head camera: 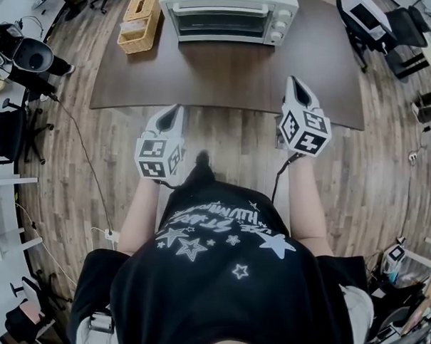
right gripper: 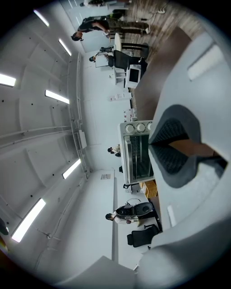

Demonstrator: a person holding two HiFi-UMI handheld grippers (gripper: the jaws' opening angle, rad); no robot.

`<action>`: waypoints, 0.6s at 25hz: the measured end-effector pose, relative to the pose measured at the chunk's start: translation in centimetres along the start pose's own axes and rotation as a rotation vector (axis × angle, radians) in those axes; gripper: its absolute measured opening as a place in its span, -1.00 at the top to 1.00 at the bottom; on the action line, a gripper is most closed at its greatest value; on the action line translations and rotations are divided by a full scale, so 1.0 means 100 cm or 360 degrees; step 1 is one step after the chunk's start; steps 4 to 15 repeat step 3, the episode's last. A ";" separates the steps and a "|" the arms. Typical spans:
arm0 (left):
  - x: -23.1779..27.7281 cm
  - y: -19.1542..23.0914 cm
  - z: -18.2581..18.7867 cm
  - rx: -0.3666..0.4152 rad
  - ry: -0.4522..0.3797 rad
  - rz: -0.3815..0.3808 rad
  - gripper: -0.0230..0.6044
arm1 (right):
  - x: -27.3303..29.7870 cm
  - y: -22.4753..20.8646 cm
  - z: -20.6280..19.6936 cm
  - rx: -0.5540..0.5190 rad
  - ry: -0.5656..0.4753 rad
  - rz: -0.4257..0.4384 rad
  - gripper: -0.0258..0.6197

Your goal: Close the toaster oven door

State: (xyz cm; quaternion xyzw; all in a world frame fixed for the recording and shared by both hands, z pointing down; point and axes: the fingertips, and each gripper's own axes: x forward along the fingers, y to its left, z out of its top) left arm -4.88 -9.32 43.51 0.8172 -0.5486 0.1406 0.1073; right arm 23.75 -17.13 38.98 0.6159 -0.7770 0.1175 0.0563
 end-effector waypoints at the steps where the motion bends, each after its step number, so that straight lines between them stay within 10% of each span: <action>1: -0.006 -0.006 -0.003 -0.0002 0.0000 0.0004 0.89 | -0.008 -0.001 -0.003 0.0001 0.0003 0.0003 0.91; 15: -0.019 -0.017 -0.007 -0.0005 -0.0001 0.0013 0.89 | -0.025 -0.003 -0.008 0.0002 0.0006 0.0011 0.91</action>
